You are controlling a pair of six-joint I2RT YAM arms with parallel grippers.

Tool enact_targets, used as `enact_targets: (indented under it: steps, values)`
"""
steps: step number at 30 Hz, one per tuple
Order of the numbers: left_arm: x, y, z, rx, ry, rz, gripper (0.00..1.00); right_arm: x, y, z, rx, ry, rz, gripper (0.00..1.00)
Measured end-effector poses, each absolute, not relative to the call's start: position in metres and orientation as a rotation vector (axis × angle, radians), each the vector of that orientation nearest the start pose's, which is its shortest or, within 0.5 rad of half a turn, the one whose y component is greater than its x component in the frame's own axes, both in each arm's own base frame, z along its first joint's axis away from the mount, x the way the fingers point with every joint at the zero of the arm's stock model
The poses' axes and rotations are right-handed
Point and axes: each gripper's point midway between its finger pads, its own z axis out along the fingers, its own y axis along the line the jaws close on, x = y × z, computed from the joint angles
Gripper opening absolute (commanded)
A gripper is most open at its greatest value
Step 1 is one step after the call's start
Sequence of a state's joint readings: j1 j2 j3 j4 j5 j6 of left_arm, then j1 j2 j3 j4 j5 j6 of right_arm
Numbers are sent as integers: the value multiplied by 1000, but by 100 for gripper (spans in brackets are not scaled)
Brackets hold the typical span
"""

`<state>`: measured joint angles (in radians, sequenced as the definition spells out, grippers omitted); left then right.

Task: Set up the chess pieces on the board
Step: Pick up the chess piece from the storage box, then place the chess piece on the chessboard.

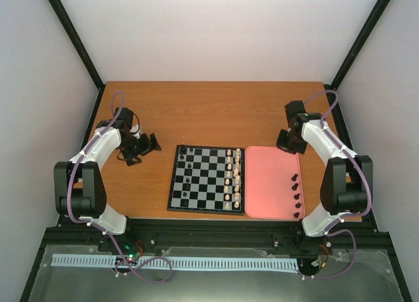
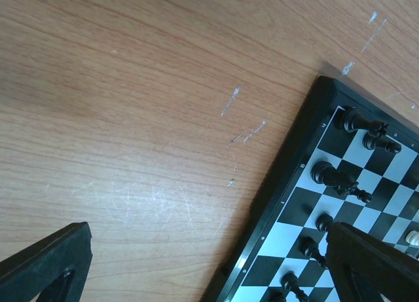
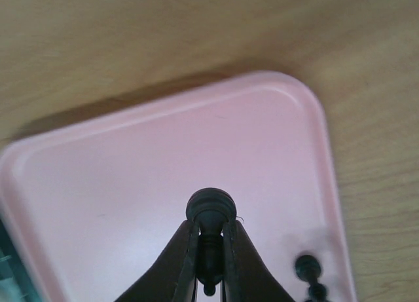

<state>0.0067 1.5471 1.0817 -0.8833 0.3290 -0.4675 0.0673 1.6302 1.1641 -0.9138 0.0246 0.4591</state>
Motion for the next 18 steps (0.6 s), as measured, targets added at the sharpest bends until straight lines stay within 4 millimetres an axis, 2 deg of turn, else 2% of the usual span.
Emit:
enact_targets:
  steps: [4,11,14,18]
  values:
    - [312,-52,90,-641,2881,-542,100,345,58,115,390,2840,43,3]
    - [312,-49,89,-645,2881,-513,100,345,170,176,2,2762,108,3]
    - [312,-49,89,-645,2881,-508,100,338,218,187,-141,2747,126,3]
    - [312,-47,91,-643,2874,-500,100,320,288,191,-347,2731,147,3]
